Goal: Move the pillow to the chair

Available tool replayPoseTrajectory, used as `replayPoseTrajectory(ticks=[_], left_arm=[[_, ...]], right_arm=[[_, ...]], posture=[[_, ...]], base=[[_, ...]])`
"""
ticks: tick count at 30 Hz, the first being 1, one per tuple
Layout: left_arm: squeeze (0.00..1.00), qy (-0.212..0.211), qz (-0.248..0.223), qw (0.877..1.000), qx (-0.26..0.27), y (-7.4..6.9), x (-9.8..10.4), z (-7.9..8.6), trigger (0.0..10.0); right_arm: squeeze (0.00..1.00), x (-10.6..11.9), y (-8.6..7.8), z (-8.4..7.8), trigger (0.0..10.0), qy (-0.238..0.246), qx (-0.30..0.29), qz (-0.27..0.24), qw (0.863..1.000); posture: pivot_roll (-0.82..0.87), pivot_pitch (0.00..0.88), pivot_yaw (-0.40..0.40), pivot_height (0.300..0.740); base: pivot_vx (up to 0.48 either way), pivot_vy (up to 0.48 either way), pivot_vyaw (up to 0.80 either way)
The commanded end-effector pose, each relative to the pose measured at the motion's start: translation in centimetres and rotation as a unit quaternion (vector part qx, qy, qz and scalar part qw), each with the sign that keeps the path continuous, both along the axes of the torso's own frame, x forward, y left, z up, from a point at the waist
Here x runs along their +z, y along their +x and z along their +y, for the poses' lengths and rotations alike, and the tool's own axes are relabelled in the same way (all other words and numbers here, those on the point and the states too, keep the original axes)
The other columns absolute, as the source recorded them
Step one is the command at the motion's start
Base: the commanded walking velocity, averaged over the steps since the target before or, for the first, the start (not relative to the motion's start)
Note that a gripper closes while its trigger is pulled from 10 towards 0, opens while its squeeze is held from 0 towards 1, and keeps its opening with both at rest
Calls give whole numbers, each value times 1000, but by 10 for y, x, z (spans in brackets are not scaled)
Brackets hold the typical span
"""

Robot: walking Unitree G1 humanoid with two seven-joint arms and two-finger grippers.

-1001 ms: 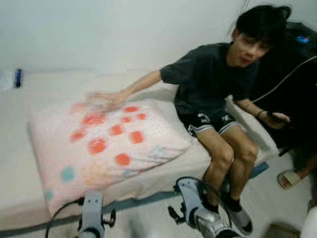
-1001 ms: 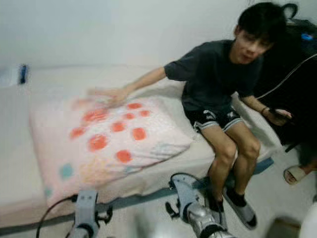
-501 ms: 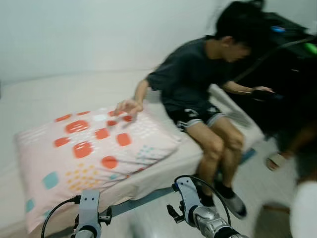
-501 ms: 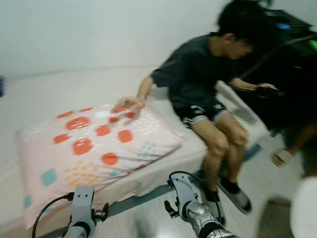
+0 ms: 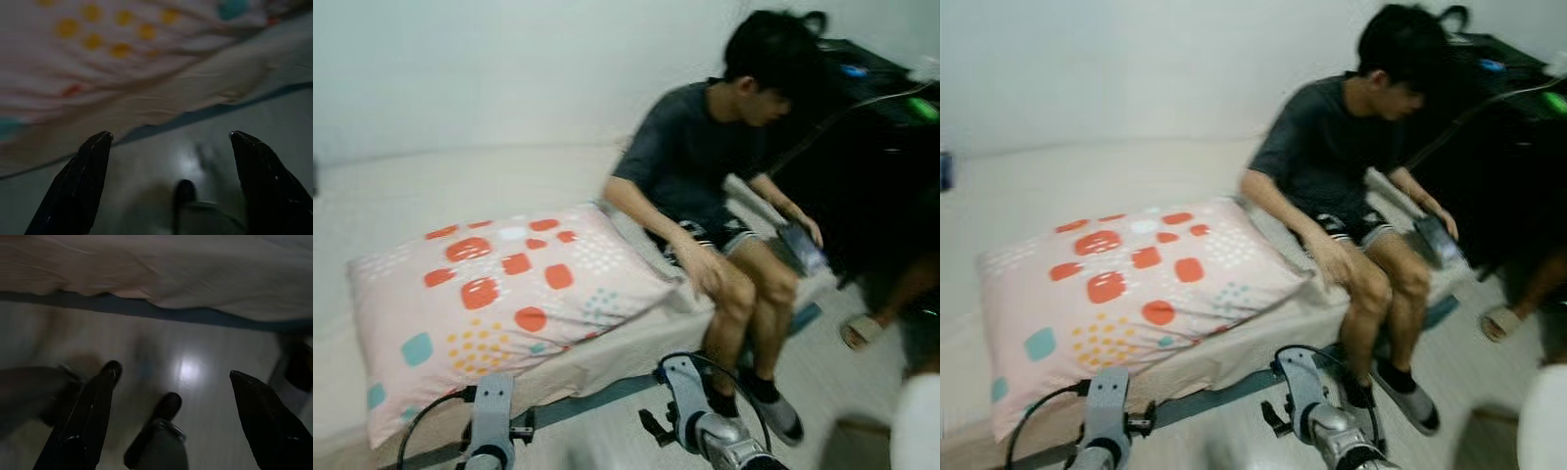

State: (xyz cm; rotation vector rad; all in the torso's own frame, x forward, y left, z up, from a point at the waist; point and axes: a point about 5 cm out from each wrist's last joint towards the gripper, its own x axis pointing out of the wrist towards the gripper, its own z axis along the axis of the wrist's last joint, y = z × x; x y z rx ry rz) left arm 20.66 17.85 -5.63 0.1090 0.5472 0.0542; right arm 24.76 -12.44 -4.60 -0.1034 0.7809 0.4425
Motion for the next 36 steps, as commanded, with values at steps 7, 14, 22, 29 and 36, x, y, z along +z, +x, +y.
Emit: replayPoseTrajectory(ticks=[7,14,22,29,36], left_arm=[[0,8,-21,999,-45,5,4,-13,10000],[0,-3,-20,999,-30,6,4,-12,10000],[0,-19,-14,999,-28,5,3,-13,10000],[0,-24,-14,999,-30,5,3,-16,10000],[0,-38,-19,999,-13,7,4,-16,10000]], right_arm=[[0,-4,-5,-4,10000,-3,-3,10,1000],[0,-2,-3,-2,10000,-3,12,4,1000],[0,-3,-3,-6,10000,-5,-14,4,1000],[0,-3,-3,-7,10000,-6,-27,6,1000],[0,-2,-2,-8,10000,-10,-29,2,1000]], posture=[[71,111,-118,740],[72,114,-119,740],[72,112,-121,740],[68,112,-118,740],[70,109,-126,740]], base=[[0,0,776],[0,0,800],[0,0,700],[0,-408,0],[0,-185,0]])
